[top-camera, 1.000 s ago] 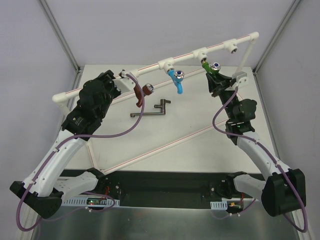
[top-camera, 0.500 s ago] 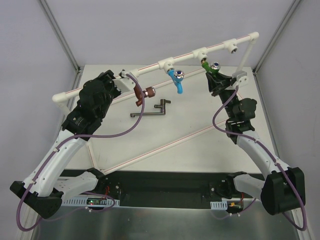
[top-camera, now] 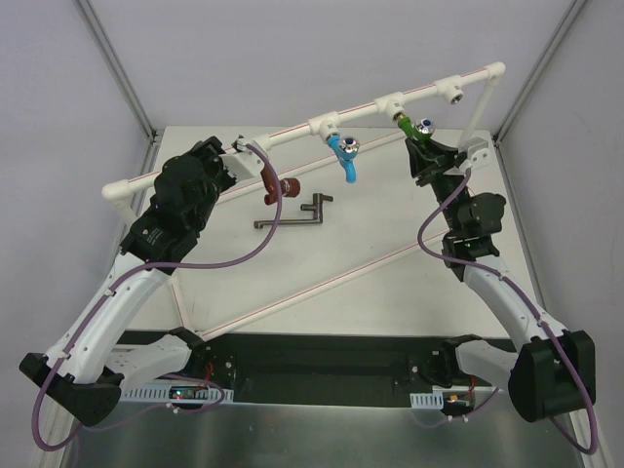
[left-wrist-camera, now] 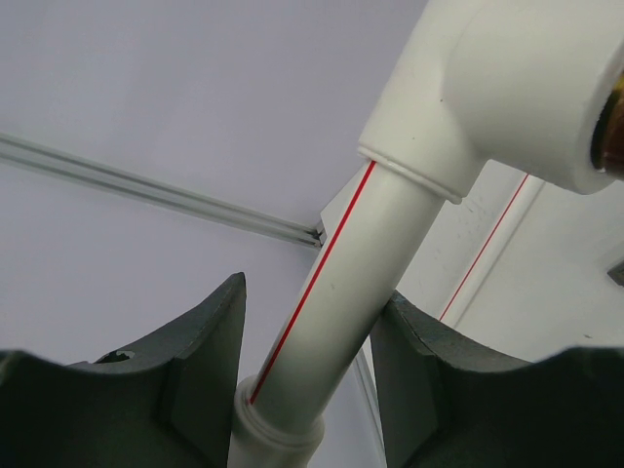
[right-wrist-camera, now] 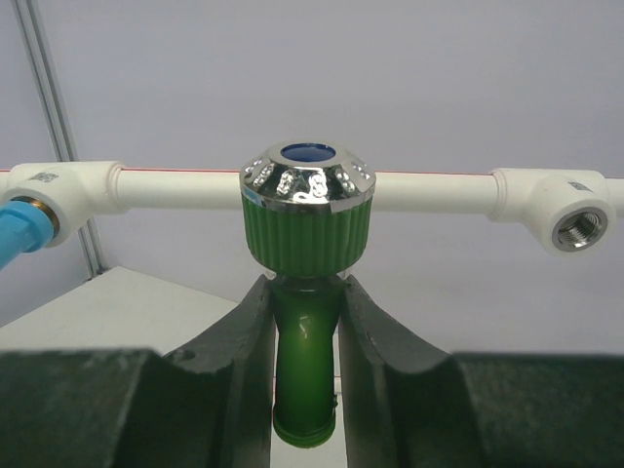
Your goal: Install the water faucets
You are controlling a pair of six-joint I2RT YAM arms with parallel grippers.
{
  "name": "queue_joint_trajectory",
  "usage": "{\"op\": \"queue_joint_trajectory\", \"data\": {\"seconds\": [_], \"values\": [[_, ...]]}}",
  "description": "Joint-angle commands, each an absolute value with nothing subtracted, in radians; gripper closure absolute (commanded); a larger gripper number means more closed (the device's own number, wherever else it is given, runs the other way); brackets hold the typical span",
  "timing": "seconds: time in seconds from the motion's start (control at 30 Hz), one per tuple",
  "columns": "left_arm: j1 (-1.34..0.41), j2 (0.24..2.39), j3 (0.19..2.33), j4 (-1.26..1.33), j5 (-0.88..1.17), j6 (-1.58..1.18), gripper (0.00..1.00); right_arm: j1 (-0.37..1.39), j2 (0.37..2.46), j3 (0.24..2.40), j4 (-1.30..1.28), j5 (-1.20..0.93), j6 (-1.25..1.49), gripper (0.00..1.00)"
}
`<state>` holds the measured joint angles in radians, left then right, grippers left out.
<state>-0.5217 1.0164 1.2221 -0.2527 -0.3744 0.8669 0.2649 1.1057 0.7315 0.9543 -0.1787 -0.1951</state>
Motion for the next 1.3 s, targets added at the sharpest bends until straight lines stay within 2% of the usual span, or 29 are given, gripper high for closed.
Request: {"op": "queue_joint_trajectory", "data": {"seconds": [0.0,1.27], "values": [[-0.515,1.051,1.158,-0.344,-0.314,0.564,1.00,0.255,1.118,0.801,1.048,-0.210,-0.173,0.98],[-0.515,1.040,1.160,-0.342,-0.288,0.555,1.00,0.250,1.210,0.796,0.999,-0.302,-0.179,0.98]]}}
